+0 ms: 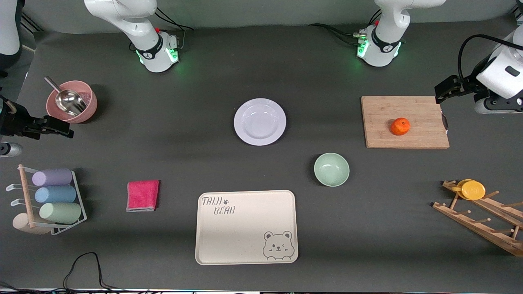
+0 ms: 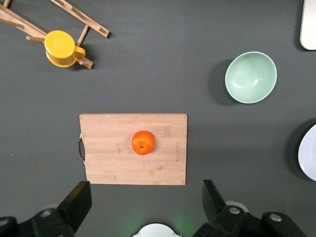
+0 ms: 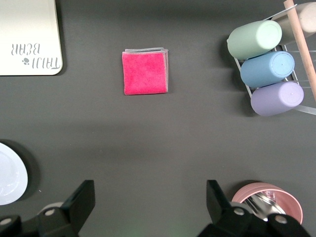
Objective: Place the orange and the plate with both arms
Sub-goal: 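Move the left gripper toward the orange while the right gripper approaches the plate, then grasp the orange with the left gripper while the right gripper grips the plate rim, then lift the orange with the left gripper and carry it over the white plate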
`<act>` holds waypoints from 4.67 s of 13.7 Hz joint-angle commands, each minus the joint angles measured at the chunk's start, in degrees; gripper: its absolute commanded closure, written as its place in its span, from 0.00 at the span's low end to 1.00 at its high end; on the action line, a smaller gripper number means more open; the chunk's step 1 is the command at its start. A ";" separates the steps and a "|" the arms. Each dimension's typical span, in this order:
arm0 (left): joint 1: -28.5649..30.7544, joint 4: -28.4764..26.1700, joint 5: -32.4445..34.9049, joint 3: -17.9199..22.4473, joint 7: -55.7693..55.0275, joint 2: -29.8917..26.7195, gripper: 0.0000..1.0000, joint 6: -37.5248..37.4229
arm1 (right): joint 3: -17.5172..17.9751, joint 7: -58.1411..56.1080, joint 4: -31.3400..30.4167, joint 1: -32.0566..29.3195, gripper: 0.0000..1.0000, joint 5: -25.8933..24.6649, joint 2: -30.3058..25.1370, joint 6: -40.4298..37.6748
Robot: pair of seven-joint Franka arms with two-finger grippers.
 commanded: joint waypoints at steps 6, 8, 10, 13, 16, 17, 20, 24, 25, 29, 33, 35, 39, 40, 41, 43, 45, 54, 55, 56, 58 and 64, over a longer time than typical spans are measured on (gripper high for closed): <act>-0.93 4.37 1.43 1.24 0.61 3.49 0.00 -1.25 | 0.41 1.13 -2.04 -0.06 0.00 -1.22 -2.28 0.10; -0.93 4.46 1.60 1.32 0.70 3.85 0.00 -1.51 | 0.50 1.91 -5.45 1.34 0.00 -1.04 -5.61 0.53; -0.84 4.55 1.60 1.32 0.78 3.85 0.00 -1.16 | 0.50 6.12 -8.10 3.97 0.00 -1.04 -9.13 0.45; -1.10 5.34 1.78 1.24 0.87 4.20 0.00 -1.42 | 0.59 12.52 -13.01 8.62 0.00 -0.95 -14.67 0.71; -0.76 4.82 1.78 1.41 0.79 3.77 0.00 -4.04 | 0.85 18.69 -17.76 12.93 0.00 -0.43 -19.85 1.58; -0.15 3.86 1.86 1.41 0.70 2.90 0.00 -5.02 | 0.85 19.66 -20.04 14.69 0.00 -0.43 -21.87 2.55; 2.23 -6.92 1.86 1.32 0.79 -6.04 0.00 -4.24 | 0.85 22.92 -24.54 16.90 0.00 -0.34 -25.66 3.79; 3.82 -21.79 1.78 1.32 0.79 -18.10 0.00 -0.11 | 0.33 22.93 -25.50 17.34 0.00 1.58 -25.85 3.79; 3.82 -22.69 1.69 1.32 0.79 -18.38 0.00 0.42 | -0.28 22.49 -26.12 17.26 0.00 4.03 -25.85 3.88; 3.82 -31.72 1.60 1.32 0.78 -18.47 0.00 8.21 | -2.05 17.59 -32.44 17.26 0.00 13.09 -25.94 6.86; 3.90 -44.90 1.60 1.41 0.79 -18.21 0.00 21.57 | -2.48 13.27 -40.34 16.91 0.00 22.23 -26.20 12.03; 3.90 -50.26 1.60 1.41 0.70 -17.25 0.00 28.16 | -2.84 6.17 -44.21 16.91 0.00 27.58 -25.76 14.32; 4.69 -56.53 1.60 1.41 0.79 -8.40 0.00 44.25 | -2.84 -3.50 -53.26 16.91 0.00 39.96 -24.97 22.66; 5.65 -56.53 1.60 1.41 0.79 -5.40 0.00 46.89 | -2.84 -7.01 -55.72 16.99 0.00 44.18 -24.27 25.03; 6.01 -56.53 1.51 1.41 0.70 -2.24 0.00 49.96 | -2.84 -11.66 -57.22 16.99 0.00 47.88 -23.05 26.71; 6.01 -56.45 1.51 1.41 0.79 4.44 0.00 56.99 | -2.92 -22.03 -59.16 16.99 0.00 55.87 -19.19 27.95; 6.01 -56.45 1.51 1.41 0.70 8.41 0.00 61.49 | -3.01 -31.34 -61.44 16.99 0.00 65.00 -14.36 29.62; 5.93 -55.83 1.51 1.32 0.96 8.86 1.00 62.39 | -3.10 -66.89 -62.25 17.70 0.00 94.65 7.01 29.10; 5.93 -55.83 1.51 1.32 1.05 8.69 1.00 62.21 | -3.01 -68.38 -61.99 17.70 0.00 96.24 8.50 29.01; 6.01 -55.83 1.51 1.32 1.05 8.51 1.00 62.03 | -3.10 -70.57 -61.81 17.70 0.00 97.65 10.17 27.97; 5.84 -55.39 1.51 1.24 0.79 5.72 1.00 60.29 | -3.19 -73.57 -61.11 17.61 0.00 100.02 13.86 24.02; 4.43 -39.78 0.90 -1.22 -1.32 -10.72 1.00 24.12 | -3.28 -73.49 -60.32 17.70 0.00 100.03 15.81 23.83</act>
